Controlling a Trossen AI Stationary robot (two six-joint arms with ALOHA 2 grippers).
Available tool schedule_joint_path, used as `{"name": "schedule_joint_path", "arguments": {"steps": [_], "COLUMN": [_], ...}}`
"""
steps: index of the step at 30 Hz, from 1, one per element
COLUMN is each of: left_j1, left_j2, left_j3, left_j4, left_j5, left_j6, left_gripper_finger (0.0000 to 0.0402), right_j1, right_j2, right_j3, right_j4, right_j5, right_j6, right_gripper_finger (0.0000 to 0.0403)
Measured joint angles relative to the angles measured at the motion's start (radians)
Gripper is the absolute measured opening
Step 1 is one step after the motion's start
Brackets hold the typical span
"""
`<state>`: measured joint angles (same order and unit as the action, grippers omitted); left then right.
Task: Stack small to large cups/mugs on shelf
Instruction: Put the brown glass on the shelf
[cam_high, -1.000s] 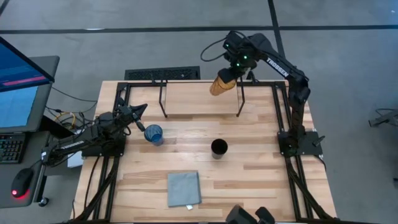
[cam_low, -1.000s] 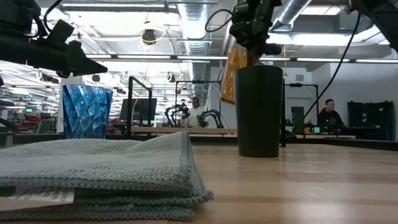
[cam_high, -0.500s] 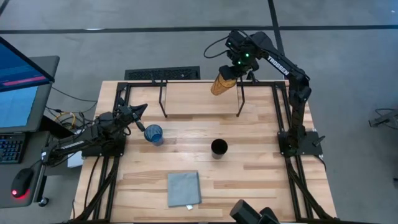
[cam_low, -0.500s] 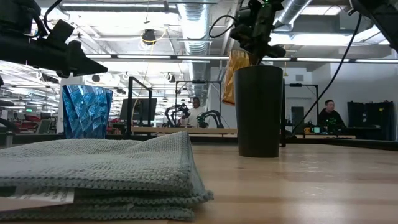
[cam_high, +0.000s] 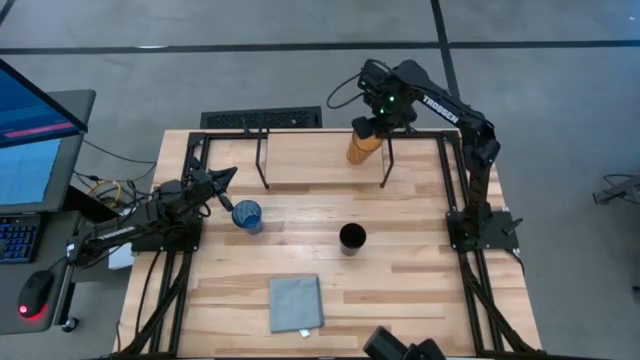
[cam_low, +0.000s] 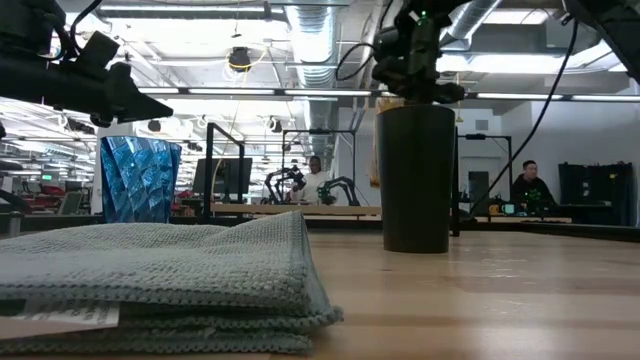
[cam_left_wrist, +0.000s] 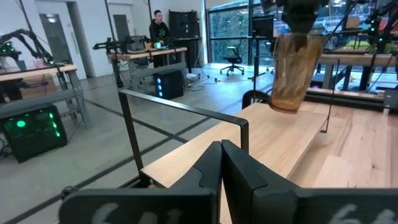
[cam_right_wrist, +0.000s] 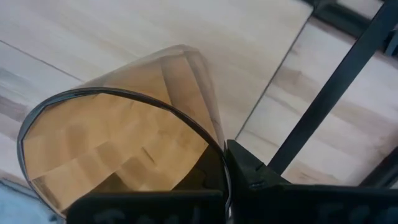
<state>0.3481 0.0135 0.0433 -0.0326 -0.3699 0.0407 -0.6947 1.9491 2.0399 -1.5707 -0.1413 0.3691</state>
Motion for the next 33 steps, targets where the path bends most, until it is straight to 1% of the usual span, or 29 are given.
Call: {"name": "schedule_joint_path", "arguments": {"steps": [12,15,18,22,26,28,33], "left_j1": [0.000,0.000,0.000,0.000,0.000,0.000,0.000], "left_j2": [0.000,0.000,0.000,0.000,0.000,0.000,0.000], "left_j3": [0.000,0.000,0.000,0.000,0.000,0.000,0.000], "left_j4": [0.000,0.000,0.000,0.000,0.000,0.000,0.000], "left_j5": [0.000,0.000,0.000,0.000,0.000,0.000,0.000], "left_j6": [0.000,0.000,0.000,0.000,-0.004,-0.014,-0.023], "left_gripper_finger": [0.0000,0.0000,0.0000,0.0000,0.0000,0.0000,0.0000], "right_j1": [-0.016,-0.014,-0.015,-0.015,-0.015,-0.015,-0.017], "right_j2": [0.001,0.001,0.001,0.001,0.001,0.001,0.002], "right_j3": [-0.081,-0.082,-0.081,-0.081,-0.081,-0.081,-0.081], "right_j4": [0.000,0.000,0.005,0.017,0.087,0.090,0.069], "right_j5": [0.020,0.052,0.058,0.061,0.060,0.039,0.038], "right_j6": [0.026,0.024,0.024,0.022,0.015,0.014,0.013], "right_gripper_finger": [0.0012,0.0013,0.0012,0.0013,0.0013,0.0012,0.0019]}}
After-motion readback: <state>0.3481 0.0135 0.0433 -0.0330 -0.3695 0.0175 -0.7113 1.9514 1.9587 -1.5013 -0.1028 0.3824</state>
